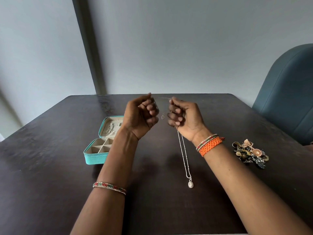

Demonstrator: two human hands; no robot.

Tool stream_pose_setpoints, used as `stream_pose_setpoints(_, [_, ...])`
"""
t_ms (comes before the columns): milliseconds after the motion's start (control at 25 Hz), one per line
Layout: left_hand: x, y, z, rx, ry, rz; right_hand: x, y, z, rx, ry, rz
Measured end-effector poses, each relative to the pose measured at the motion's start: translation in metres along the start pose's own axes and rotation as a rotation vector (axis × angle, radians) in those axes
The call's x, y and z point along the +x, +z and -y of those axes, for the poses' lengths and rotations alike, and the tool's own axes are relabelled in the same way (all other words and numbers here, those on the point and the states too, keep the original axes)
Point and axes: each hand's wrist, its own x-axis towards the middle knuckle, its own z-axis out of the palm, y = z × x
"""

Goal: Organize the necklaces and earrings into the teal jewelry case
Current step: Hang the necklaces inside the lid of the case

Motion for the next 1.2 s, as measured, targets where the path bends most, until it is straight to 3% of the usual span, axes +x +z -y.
stream_pose_setpoints(120, [0.003,0.001,-0.002,-0.249,0.107,-0.091,0.001,0.002,-0.014,-0.697,-0.244,-0.033])
stream_pose_setpoints(200, [0.003,0.001,0.000,-0.034,0.192,-0.192,0.005,0.001,-0.022,-1.220,-0.477,0.013])
stream_pose_setpoints(280, [0.003,0.001,0.004,0.409,0.248,-0.304,0.007,-0.002,-0.022,-1.390,-0.549,0.006])
stream_pose_setpoints(360, [0.005,-0.002,0.010,0.687,0.308,-0.367,0.007,-0.007,-0.016,-1.315,-0.527,-0.051])
stream_pose_setpoints(480, [0.010,-0.003,0.016,0.889,0.440,-0.388,0.010,-0.014,-0.012,-1.161,-0.509,-0.147])
stream_pose_setpoints(720, [0.015,-0.004,0.022,1.019,0.496,-0.414,0.008,-0.008,-0.020,-1.085,-0.580,-0.272])
stream_pose_setpoints(1000, [0.014,-0.006,0.019,0.385,0.171,-0.180,0.008,-0.011,-0.013,-1.045,-0.657,-0.272])
stream_pose_setpoints(1200, [0.012,-0.001,0.017,0.380,0.047,-0.078,0.007,-0.012,-0.013,-0.998,-0.780,-0.305])
